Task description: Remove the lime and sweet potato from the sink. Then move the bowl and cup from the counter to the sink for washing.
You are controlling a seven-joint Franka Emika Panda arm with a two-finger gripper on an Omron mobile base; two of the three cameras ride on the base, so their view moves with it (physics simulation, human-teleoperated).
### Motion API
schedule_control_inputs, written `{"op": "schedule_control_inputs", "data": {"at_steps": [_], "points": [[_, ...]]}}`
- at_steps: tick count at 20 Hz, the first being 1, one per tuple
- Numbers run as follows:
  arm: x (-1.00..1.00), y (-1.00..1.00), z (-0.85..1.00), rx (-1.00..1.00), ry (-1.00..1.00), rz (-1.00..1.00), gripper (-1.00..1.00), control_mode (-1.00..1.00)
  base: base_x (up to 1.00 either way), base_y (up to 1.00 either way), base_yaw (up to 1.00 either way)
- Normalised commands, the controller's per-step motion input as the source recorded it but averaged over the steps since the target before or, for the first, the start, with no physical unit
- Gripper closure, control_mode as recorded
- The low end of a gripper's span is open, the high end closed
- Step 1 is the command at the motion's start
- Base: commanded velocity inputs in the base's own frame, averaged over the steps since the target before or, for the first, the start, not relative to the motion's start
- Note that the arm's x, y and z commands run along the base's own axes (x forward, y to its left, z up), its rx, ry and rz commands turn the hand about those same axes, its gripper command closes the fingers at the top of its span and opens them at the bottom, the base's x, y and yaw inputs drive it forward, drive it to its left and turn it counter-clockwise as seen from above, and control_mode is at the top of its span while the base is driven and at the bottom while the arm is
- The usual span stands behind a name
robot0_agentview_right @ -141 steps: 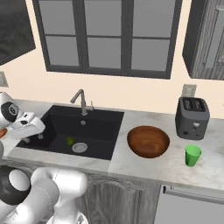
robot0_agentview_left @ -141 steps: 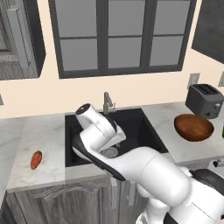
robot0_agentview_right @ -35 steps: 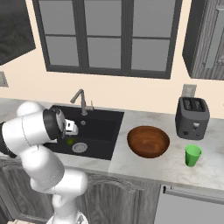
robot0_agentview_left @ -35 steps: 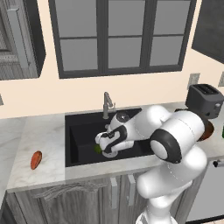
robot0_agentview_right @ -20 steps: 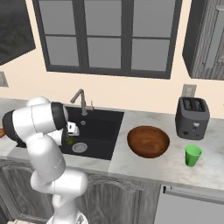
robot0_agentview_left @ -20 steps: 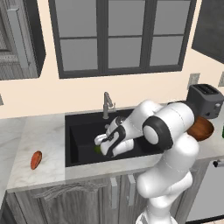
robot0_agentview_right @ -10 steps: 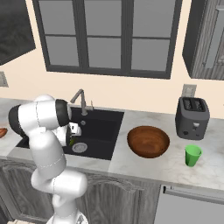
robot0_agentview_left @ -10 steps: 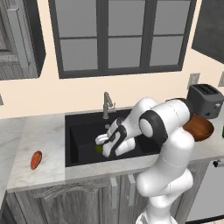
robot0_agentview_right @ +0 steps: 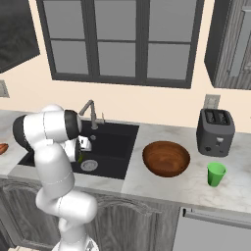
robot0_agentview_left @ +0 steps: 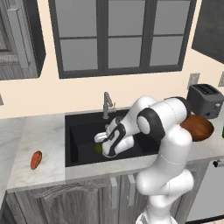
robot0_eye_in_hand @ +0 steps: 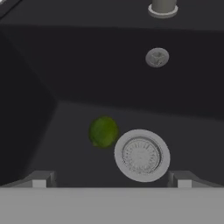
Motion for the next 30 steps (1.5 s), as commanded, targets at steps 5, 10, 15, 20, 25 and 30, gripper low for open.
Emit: {"op": "schedule_control_inputs", "data": {"at_steps": [5,10,15,20,25,30], "points": [[0.02,0.17,-0.05,0.05,0.00,-0.05,-1.00,-1.00,0.00,0.00,0.00],[0.03,0.15,-0.09,0.03,0.00,-0.05,-1.00,-1.00,0.00,0.00,0.00],[0.05,0.10,-0.11,0.00,0.00,-0.06,-1.00,-1.00,0.00,0.00,0.00],[0.07,0.08,-0.14,0.00,0.00,-0.06,-1.00,-1.00,0.00,0.00,0.00],[0.03,0.13,-0.17,0.00,0.00,-0.07,-1.00,-1.00,0.00,0.00,0.00],[0.01,0.15,-0.18,0.00,0.00,-0.06,-1.00,-1.00,0.00,0.00,0.00]]}}
